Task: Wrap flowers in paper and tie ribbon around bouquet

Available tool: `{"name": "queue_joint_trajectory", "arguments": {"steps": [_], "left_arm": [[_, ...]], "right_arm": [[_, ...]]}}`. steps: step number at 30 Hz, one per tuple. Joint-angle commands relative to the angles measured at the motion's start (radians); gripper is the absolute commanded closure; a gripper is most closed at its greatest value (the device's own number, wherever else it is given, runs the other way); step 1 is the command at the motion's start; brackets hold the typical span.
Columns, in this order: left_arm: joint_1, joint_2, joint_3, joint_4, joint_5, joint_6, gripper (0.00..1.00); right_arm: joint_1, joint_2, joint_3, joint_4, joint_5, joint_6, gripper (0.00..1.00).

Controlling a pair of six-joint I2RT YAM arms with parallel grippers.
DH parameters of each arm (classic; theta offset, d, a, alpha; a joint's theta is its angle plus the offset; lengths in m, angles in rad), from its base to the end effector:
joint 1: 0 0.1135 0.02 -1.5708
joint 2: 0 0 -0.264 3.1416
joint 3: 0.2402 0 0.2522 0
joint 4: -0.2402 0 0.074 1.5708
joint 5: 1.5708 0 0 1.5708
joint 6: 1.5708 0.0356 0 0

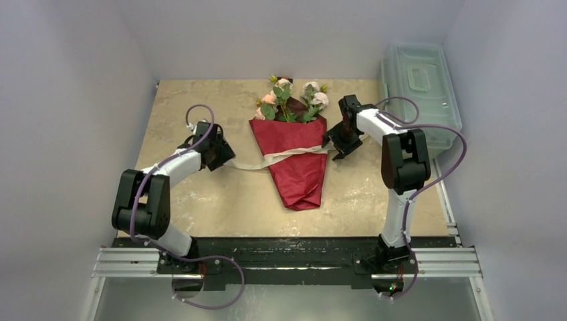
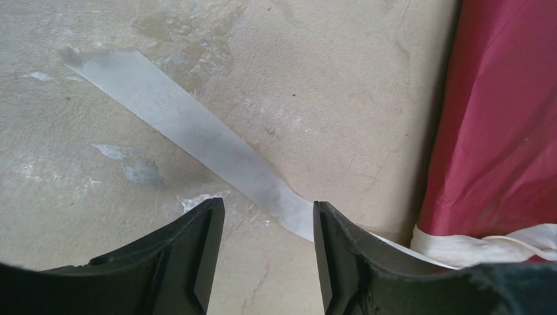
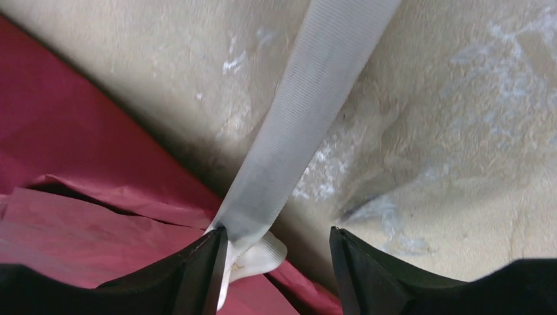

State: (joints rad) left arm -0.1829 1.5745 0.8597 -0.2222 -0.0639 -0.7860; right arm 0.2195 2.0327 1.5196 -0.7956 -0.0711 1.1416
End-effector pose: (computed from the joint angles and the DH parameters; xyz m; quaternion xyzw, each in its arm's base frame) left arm 0.3054 -0.0542 0.1740 -0.2916 0.9039 -0.1182 0.2898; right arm 0.3985 0.0915 0.1761 0.4366 0.8894 0.1096 0.0793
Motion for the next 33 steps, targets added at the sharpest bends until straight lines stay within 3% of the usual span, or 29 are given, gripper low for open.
{"name": "queue_joint_trajectory", "arguments": {"steps": [1,10,15,25,33], "left_arm": [[0.01,-0.074,0.057,-0.054,-0.028,-0.032,0.43],[0.01,-0.099,0.097,-0.107,-0.013,-0.04,0.44],[0.007,-0.084,0.115,-0.126,0.029,-0.062,0.44],[-0.037,-0.05,0.137,-0.122,0.088,-0.155,0.43],[-0.059,-0.038,0.081,-0.086,0.197,-0.435,0.42]], "right_arm": [[-0.019,0.008,0.027,0.032,-0.007,0.053,0.34],[-0.04,-0.082,-0.023,0.088,-0.012,0.076,0.36],[-0.061,-0.173,-0.137,0.146,0.018,0.186,0.34],[-0.066,-0.072,-0.114,0.163,-0.002,0.237,0.32],[-0.065,-0.021,-0.082,0.201,0.034,0.27,0.34]]}}
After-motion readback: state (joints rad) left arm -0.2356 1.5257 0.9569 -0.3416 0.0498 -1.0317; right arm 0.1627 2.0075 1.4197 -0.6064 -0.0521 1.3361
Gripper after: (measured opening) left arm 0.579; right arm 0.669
